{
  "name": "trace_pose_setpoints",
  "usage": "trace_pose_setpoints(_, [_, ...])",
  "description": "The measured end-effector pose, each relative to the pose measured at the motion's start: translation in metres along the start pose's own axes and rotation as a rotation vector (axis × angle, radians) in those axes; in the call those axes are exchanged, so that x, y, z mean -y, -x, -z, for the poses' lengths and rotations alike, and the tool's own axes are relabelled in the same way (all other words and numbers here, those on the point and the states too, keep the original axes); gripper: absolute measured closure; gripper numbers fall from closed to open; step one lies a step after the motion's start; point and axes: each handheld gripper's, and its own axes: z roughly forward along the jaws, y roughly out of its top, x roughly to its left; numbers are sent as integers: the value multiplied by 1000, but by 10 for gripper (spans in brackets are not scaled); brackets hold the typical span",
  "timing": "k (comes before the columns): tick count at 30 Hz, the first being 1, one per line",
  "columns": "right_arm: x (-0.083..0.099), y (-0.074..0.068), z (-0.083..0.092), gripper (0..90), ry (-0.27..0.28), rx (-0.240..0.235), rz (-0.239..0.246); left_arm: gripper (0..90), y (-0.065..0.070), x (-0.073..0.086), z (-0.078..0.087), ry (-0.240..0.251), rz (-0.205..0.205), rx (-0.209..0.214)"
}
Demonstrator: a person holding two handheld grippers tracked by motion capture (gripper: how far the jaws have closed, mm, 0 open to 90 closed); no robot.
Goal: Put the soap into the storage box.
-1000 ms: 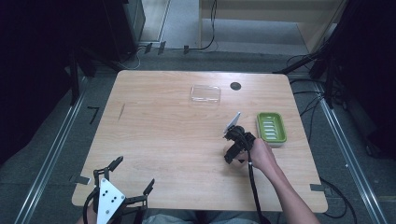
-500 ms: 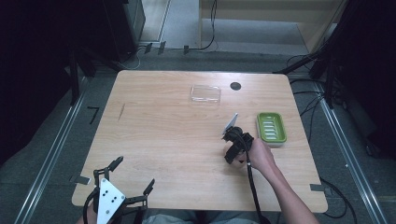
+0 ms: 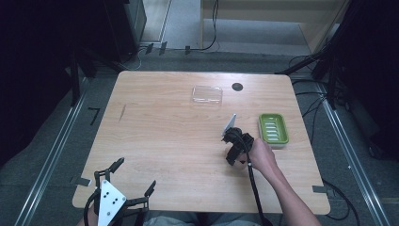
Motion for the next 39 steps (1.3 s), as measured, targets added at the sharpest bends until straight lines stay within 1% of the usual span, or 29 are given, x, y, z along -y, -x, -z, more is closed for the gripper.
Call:
trace_pose_setpoints(2, [-1,0,1,331,-13,1,6,0,0,0,0,0,0,0])
trace_pose_setpoints(5, [-2,-1,1,332,-14,5,19,0,0,0,0,1,1,-1])
trace_pose_setpoints(9, [-2,-1,2,333,-24,4,19,0,0,0,0,1,2,-1])
trace_pose_setpoints(11, [-1,0,4,333,-14,6,20,0,0,0,0,2,2,0])
trace_pose_setpoints(18, [1,-1,12,334,-12,5,31,0,0,0,0,4,3,0])
trace_pose_setpoints(25, [4,-3,16,333,-25,7,56,0,0,0,0,4,1,0])
trace_pose_setpoints(27, [5,-3,18,334,-29,7,51,0,0,0,0,3,1,0])
trace_pose_setpoints(29, [6,-2,20,334,-31,8,60,0,0,0,0,3,1,0])
trace_pose_setpoints(34, [9,-1,25,334,-30,8,57,0,0,0,0,2,1,-1])
trace_pose_setpoints(39, [13,0,30,334,-40,10,65,0,0,0,0,2,1,-1])
